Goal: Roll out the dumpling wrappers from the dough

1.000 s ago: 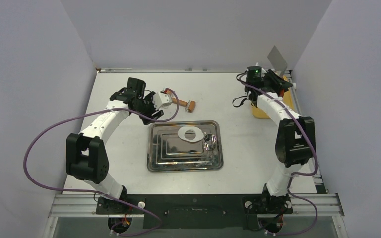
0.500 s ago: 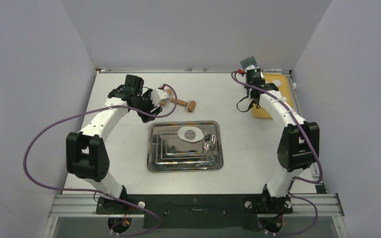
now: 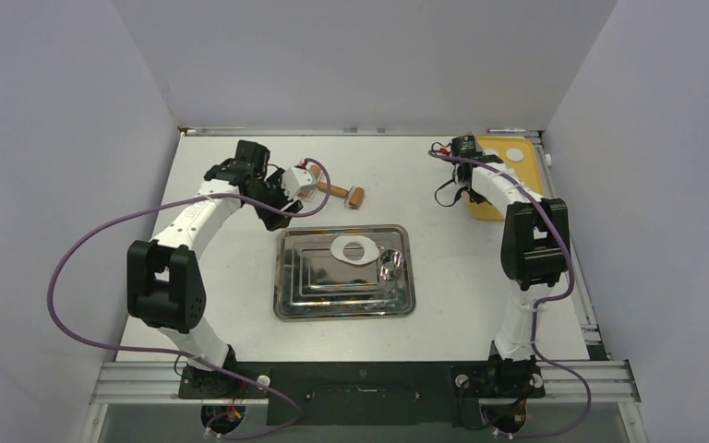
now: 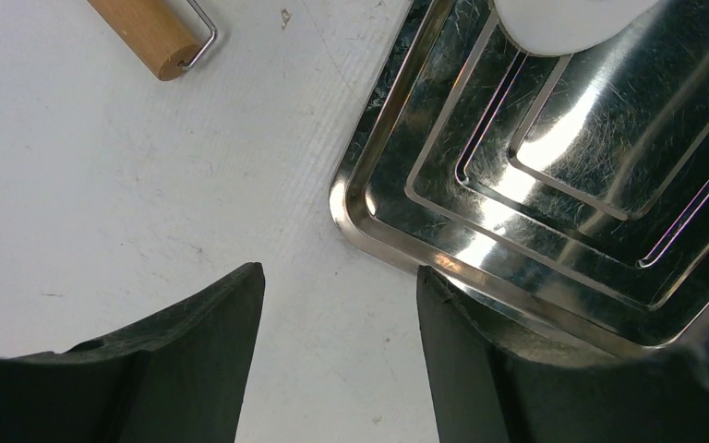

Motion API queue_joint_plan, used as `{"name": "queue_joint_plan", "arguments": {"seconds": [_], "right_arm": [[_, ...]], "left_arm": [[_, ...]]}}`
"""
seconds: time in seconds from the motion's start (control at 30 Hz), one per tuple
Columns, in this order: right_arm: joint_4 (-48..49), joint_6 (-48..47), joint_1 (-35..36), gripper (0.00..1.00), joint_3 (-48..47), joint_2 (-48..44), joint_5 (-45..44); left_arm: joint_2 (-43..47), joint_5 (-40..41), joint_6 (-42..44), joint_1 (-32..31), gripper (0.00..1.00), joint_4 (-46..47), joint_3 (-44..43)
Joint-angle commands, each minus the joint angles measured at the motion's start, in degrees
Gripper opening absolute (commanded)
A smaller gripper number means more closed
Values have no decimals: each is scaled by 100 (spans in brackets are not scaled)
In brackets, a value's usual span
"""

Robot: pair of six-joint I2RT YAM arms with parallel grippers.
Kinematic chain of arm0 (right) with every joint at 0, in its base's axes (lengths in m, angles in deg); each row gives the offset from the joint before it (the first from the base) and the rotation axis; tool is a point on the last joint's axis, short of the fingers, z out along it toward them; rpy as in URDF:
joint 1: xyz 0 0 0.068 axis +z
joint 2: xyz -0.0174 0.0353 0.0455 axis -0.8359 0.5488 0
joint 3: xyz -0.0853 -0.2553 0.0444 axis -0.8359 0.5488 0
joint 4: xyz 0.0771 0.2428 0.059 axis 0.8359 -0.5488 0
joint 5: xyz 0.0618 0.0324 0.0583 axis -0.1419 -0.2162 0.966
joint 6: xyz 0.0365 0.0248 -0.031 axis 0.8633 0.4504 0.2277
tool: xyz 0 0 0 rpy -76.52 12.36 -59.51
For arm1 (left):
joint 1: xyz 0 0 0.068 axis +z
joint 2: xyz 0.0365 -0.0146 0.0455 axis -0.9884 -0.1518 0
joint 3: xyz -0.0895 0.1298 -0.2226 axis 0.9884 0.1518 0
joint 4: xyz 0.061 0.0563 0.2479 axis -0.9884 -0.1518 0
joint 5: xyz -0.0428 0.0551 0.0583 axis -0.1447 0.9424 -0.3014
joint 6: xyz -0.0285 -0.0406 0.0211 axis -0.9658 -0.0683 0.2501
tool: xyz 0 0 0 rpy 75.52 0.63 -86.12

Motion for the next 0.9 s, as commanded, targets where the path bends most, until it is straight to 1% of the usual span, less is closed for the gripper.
{"name": "queue_joint_plan", "arguments": {"seconds": [0.0,0.27,0.53,0.87], "right_arm": [[267,-79,116,8,-215,-275,-478],[275,-29,389,8,-520,-8,-481],[166,-175,486,9,-776,506,-1134],[158,-232,455,8,-678,546,-1618]], "left_arm": [[-52,-60,-41,32,58,-22,-242],[-111,-60,-44,28,58,-7,-260],[-115,-65,-29,28,58,-34,-266],[-160,-79,-26,28,58,-79,-326]]}}
